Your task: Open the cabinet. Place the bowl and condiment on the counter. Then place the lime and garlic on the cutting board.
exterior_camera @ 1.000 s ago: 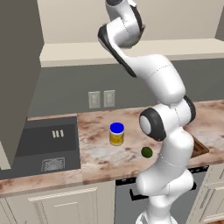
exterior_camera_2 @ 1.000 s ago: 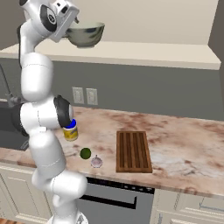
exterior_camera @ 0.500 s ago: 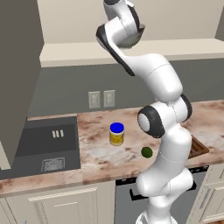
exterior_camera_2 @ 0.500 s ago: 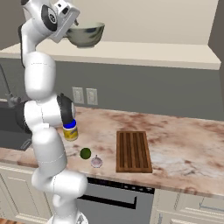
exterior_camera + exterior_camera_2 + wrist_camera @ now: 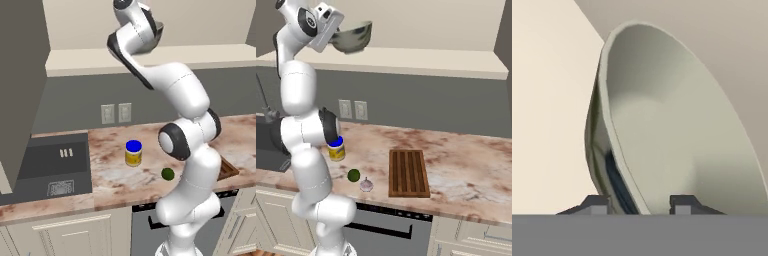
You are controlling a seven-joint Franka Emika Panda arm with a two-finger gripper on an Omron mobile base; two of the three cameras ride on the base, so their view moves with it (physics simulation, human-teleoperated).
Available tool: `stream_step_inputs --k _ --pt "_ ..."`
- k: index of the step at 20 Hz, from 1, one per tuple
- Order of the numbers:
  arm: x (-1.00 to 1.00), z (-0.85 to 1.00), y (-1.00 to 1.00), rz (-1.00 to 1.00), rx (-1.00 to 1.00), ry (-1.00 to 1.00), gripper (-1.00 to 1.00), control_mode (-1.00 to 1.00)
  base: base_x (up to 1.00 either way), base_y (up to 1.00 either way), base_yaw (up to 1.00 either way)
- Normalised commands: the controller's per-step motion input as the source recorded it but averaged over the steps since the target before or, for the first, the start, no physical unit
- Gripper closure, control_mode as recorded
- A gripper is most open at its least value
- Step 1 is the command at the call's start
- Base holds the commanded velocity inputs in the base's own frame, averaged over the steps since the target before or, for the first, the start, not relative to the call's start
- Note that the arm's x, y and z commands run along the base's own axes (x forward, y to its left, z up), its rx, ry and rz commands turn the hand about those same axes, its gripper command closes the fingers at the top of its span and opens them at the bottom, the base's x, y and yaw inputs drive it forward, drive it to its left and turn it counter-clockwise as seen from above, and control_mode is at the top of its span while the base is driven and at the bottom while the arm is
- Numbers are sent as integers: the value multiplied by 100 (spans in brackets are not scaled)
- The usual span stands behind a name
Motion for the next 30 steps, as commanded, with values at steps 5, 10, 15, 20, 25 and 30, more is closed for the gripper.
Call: stream_step_inputs --k 5,10,15,20,25,30 --pt "-95 0 -15 0 0 -7 100 -100 0 0 0" --pt "-100 0 -40 0 0 -4 100 -100 0 0 0" --pt "-100 -18 -57 0 0 0 100 -100 0 0 0" --pt "-100 -39 -55 0 2 0 100 -100 0 0 0" --pt "-100 -48 -50 2 5 0 100 -100 0 0 0" --pt "-98 -89 -43 7 4 14 100 -100 0 0 0"
